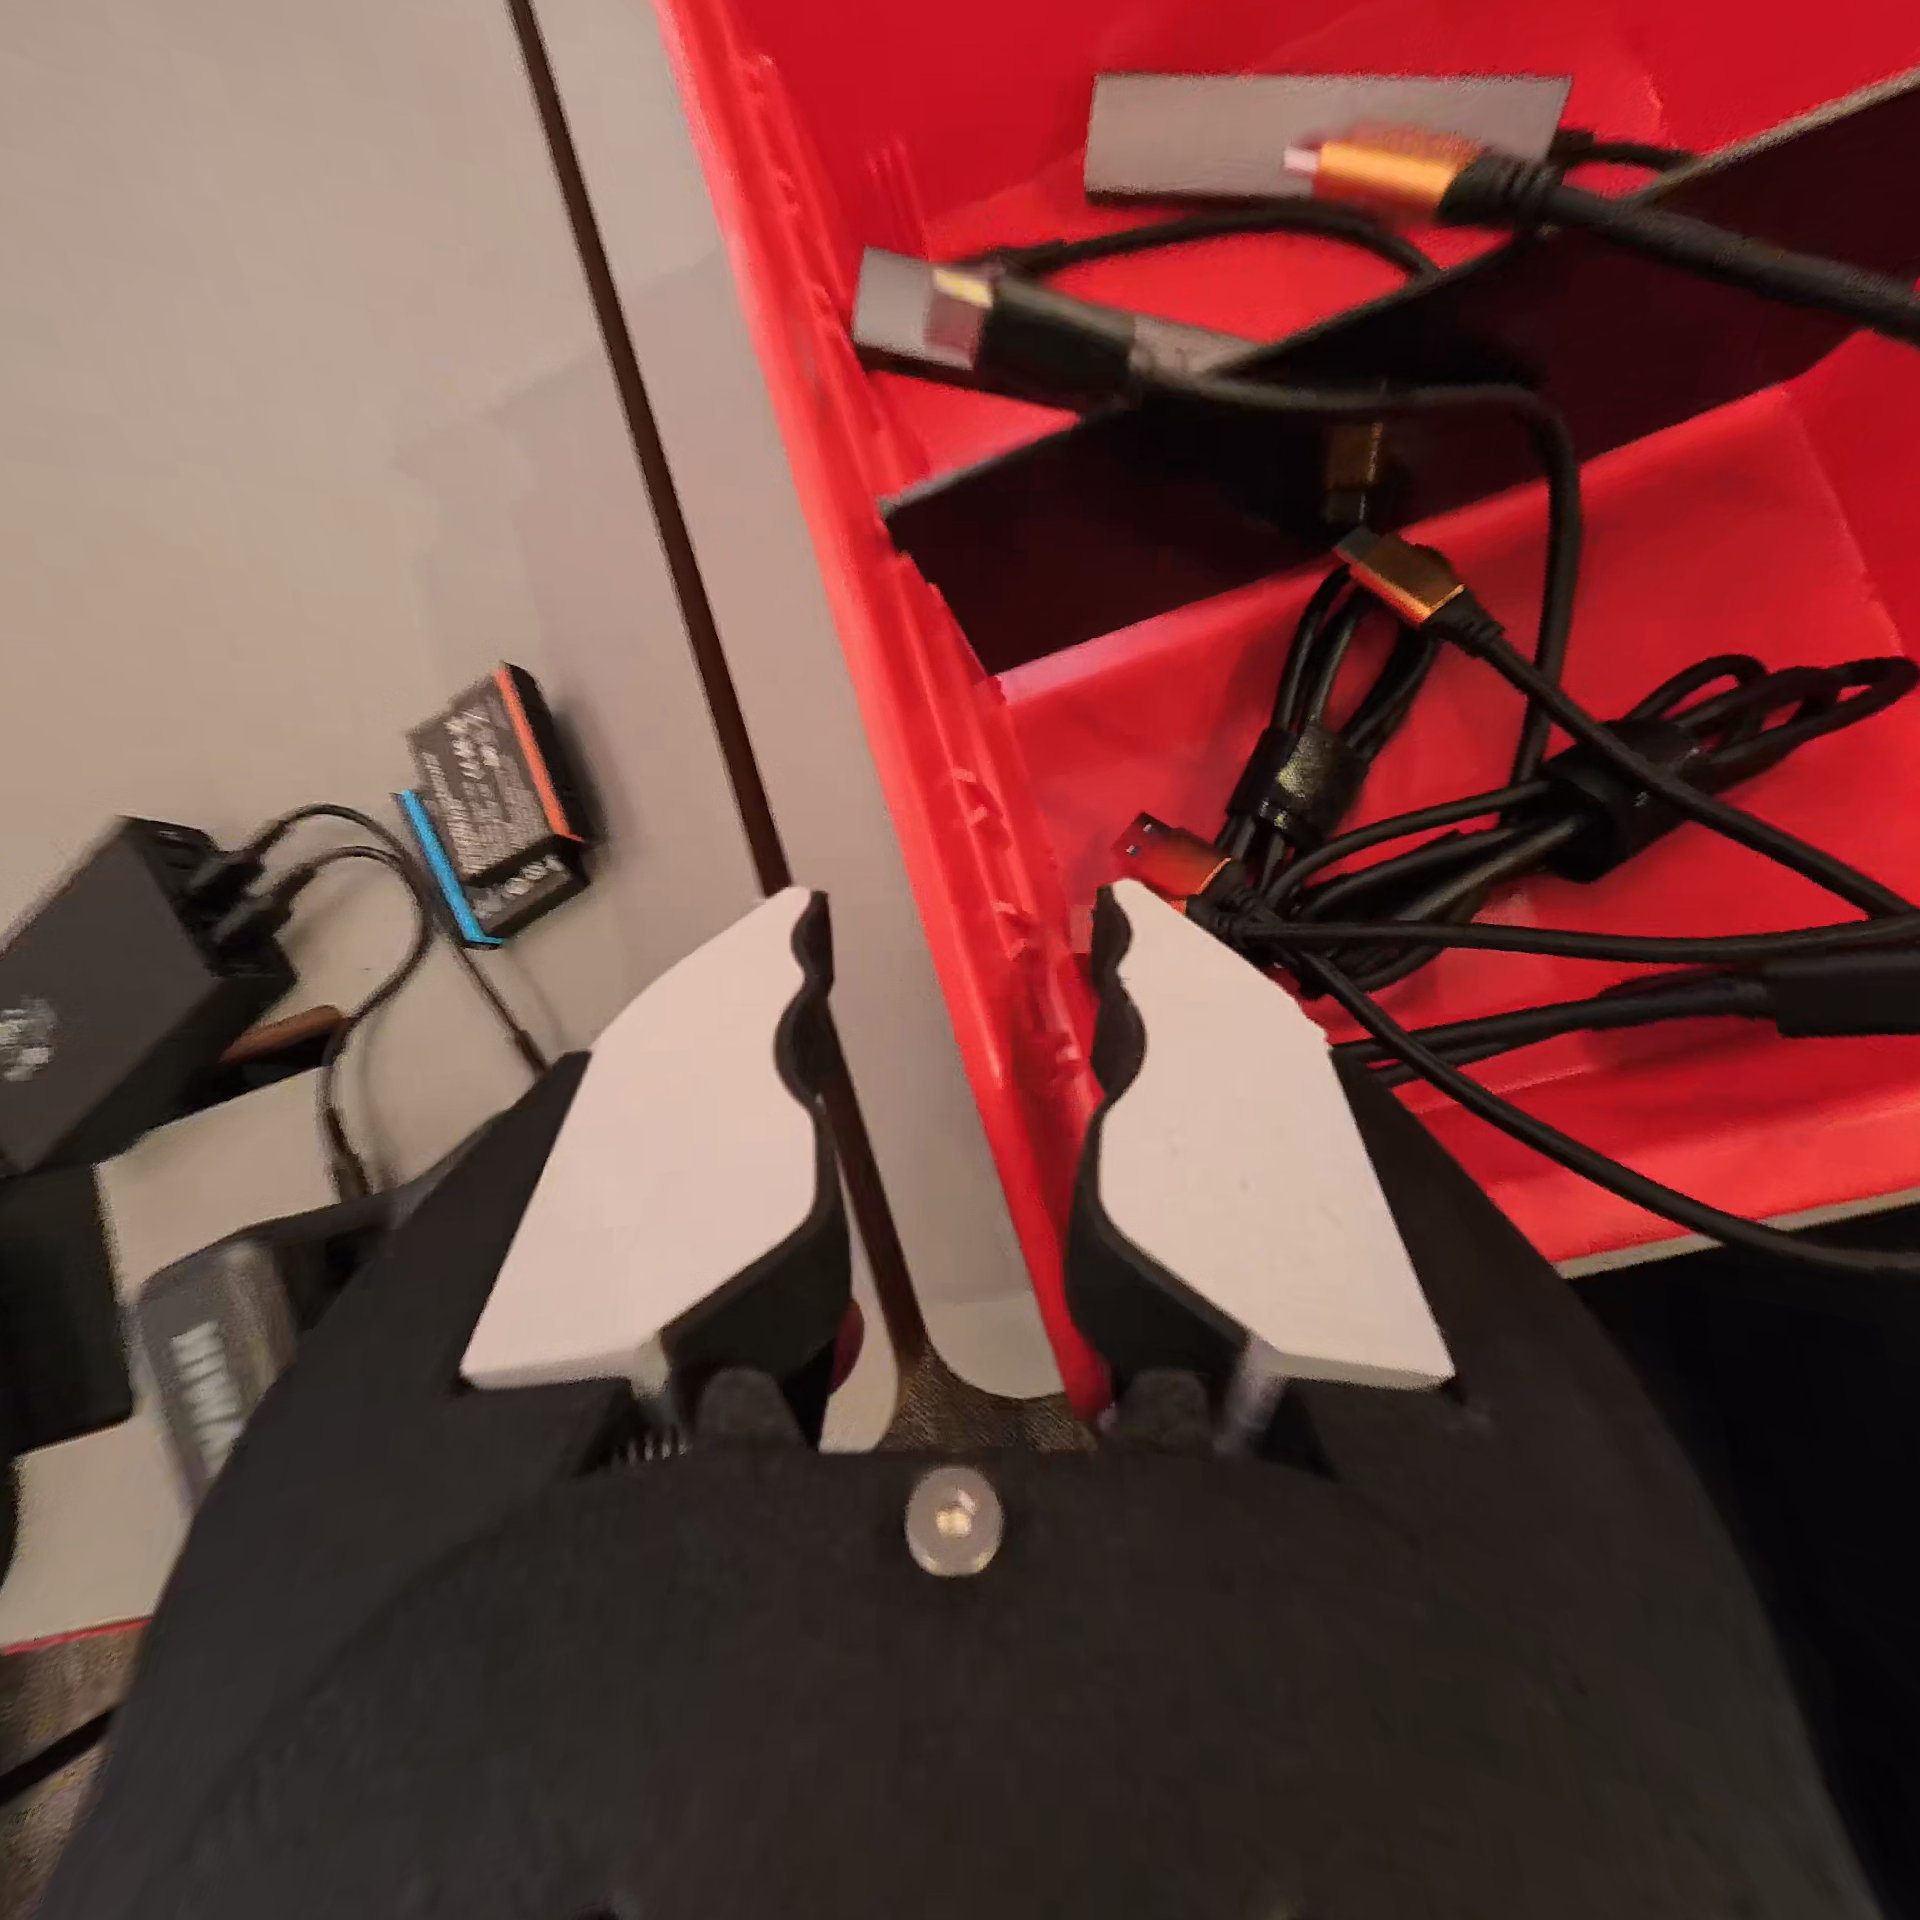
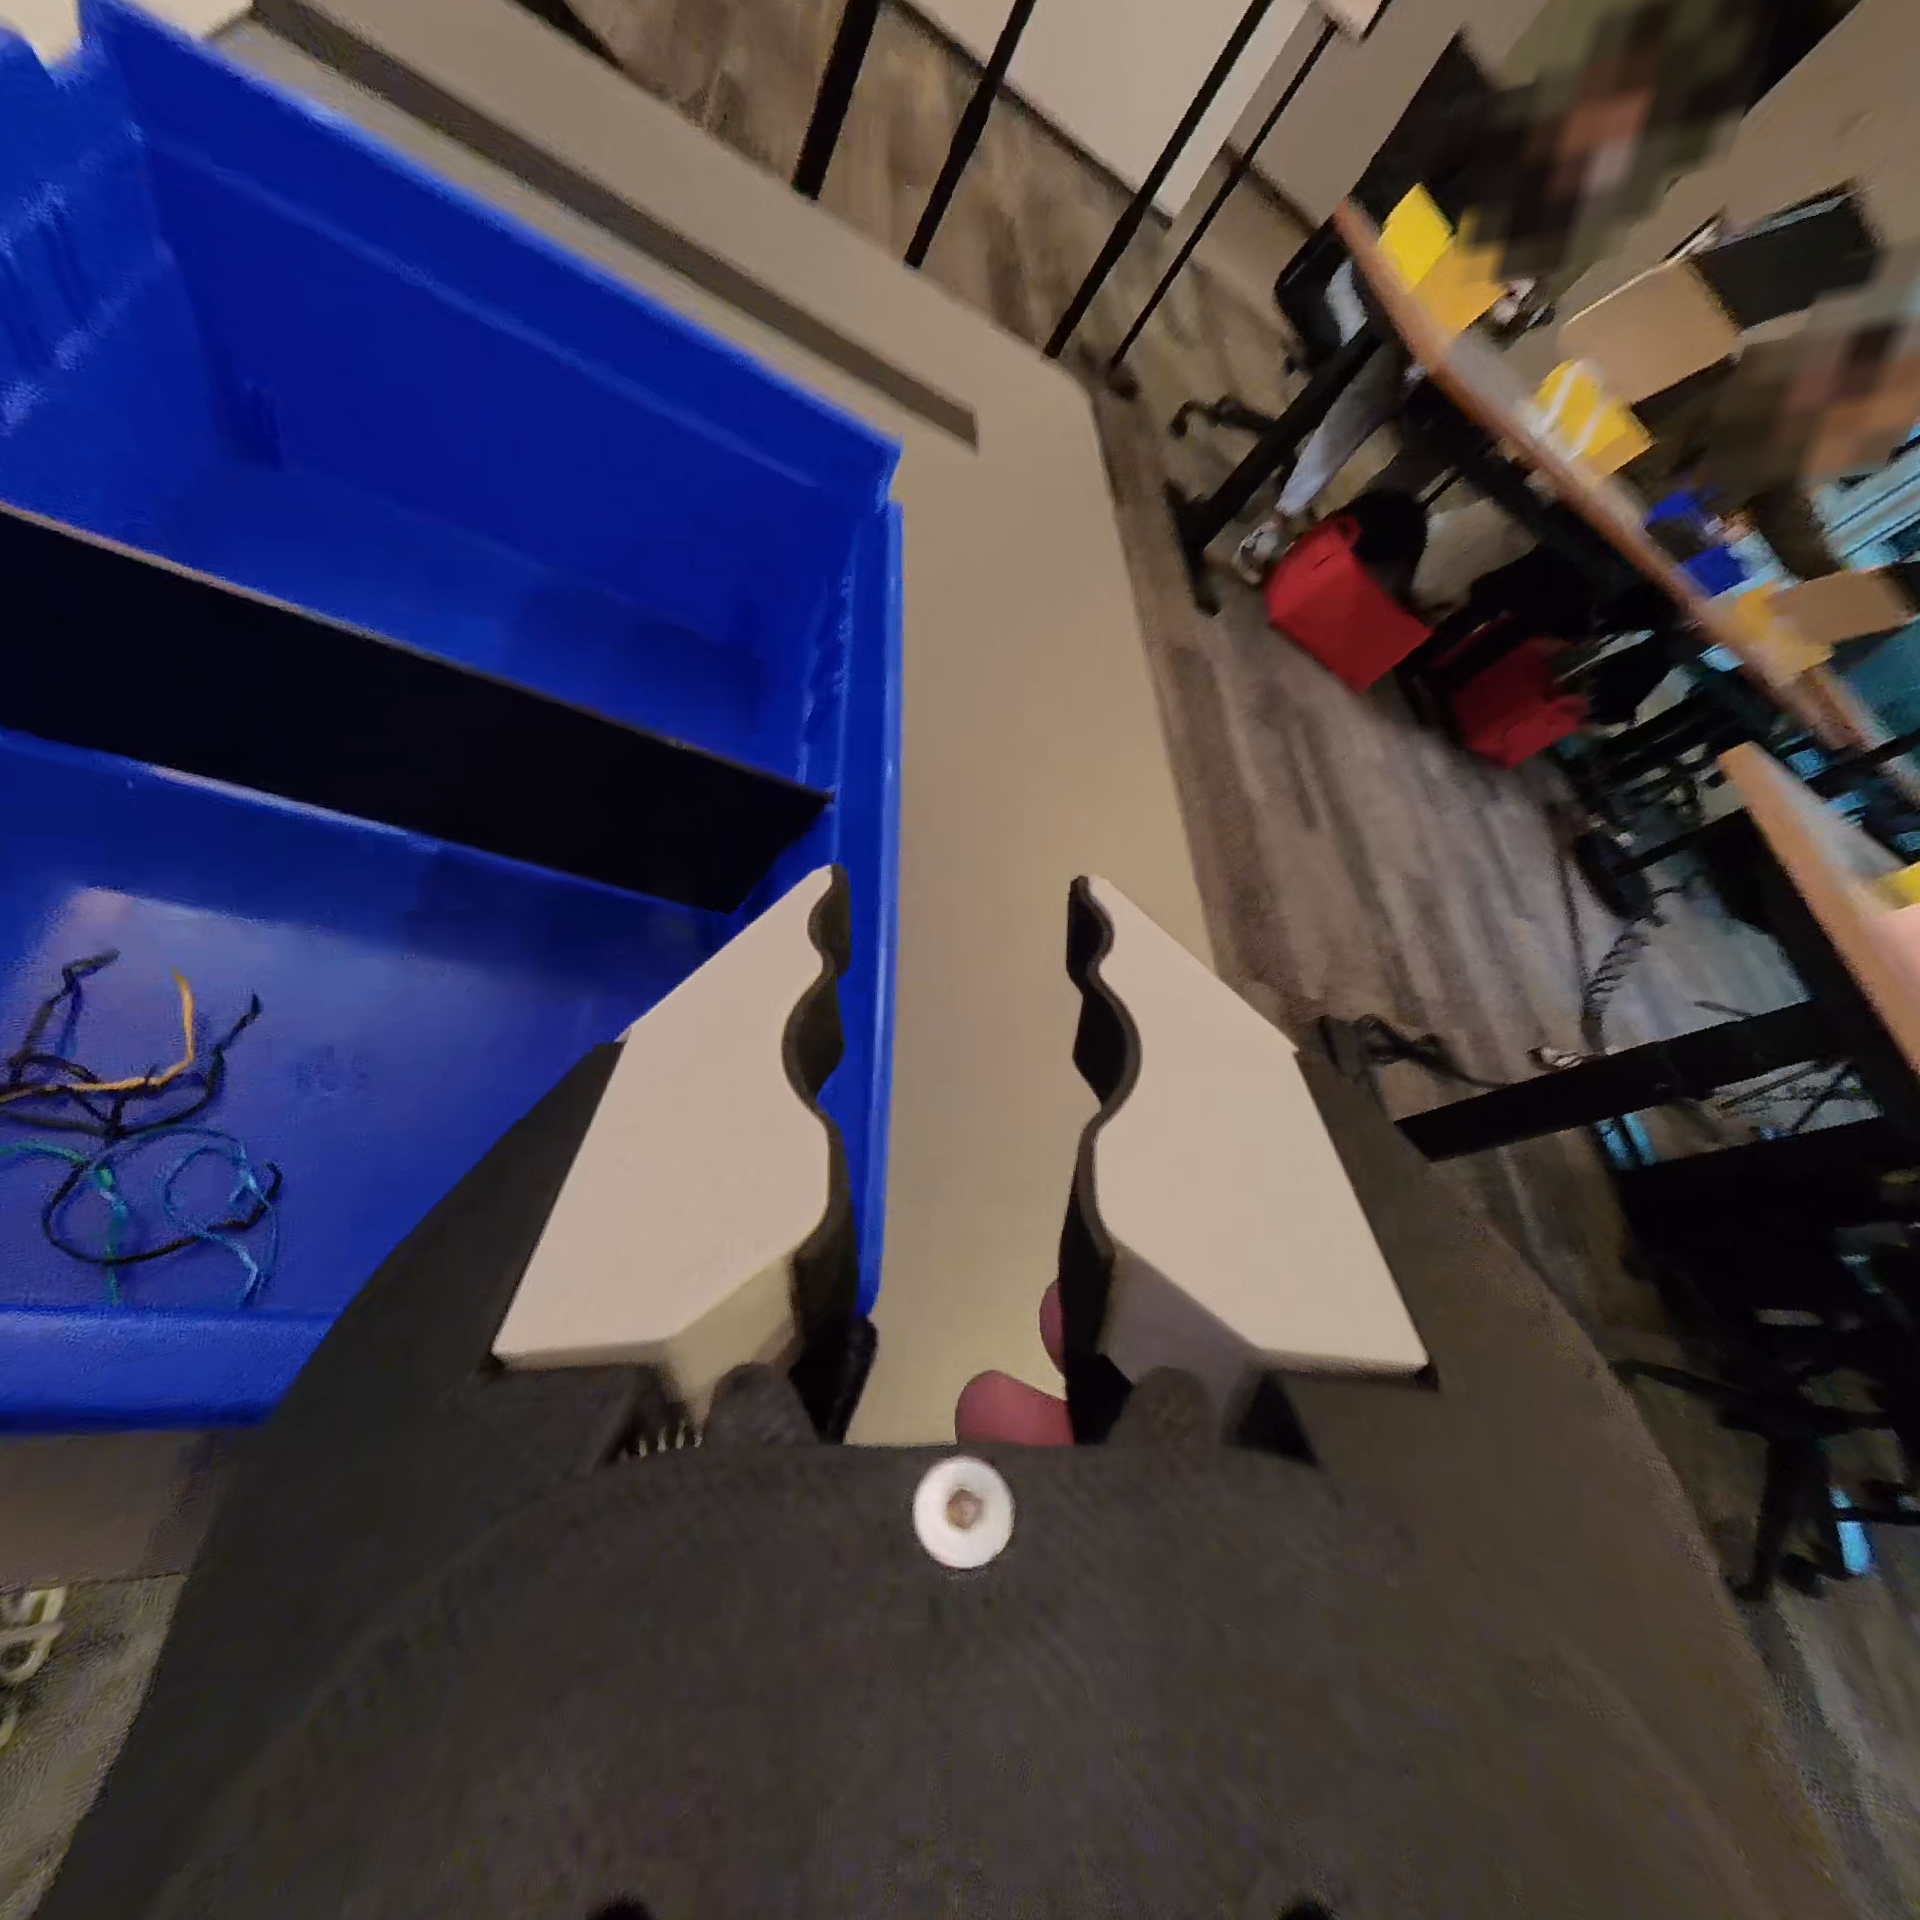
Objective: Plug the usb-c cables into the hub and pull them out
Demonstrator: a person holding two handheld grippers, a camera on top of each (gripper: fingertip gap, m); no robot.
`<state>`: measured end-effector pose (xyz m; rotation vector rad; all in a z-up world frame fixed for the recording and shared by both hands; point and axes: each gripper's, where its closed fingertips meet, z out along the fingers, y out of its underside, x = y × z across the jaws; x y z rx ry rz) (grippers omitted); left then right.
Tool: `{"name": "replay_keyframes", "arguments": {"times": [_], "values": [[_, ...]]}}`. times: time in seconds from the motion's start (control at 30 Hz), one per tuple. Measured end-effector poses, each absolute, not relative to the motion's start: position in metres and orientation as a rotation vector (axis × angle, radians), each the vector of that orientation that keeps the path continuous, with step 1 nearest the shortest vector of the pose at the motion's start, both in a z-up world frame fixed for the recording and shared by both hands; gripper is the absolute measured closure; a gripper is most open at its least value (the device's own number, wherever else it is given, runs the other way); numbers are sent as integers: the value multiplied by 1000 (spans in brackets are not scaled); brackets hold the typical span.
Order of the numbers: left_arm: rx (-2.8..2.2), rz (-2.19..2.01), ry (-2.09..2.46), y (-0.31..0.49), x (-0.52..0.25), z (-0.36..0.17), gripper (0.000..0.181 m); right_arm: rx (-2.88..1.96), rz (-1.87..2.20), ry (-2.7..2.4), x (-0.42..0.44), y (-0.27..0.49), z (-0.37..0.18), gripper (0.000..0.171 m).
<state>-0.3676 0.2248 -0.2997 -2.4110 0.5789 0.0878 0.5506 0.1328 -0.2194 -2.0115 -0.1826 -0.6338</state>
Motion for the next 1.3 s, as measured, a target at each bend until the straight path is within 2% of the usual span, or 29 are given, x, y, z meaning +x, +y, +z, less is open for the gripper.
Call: {"name": "replay_keyframes", "arguments": {"times": [0.13, 0.23, 0.37, 0.57, 0.87, 1.3], "values": [[-2245, 304, 682, 236, -367, -246, 137, -1916, -618, -246, 517, 131, -182, 137], [-2123, 477, 834, 252, -352, -204, 145, -1832, -602, -309, 483, 132, -158, 142], [-2050, 576, 1117, 286, -310, -181, 142, -1755, -496, -379, 433, 135, -141, 145], [-2147, 637, 1631, 325, -293, -233, 115, -1708, -358, -468, 381, 134, -144, 149], [-2119, 732, 2107, 341, -303, -279, 133, -1735, -261, -537, 352, 129, -170, 152], [-2246, 755, 2471, 331, -326, -324, 137, -1761, -196, -513, 346, 129, -182, 154]]}}
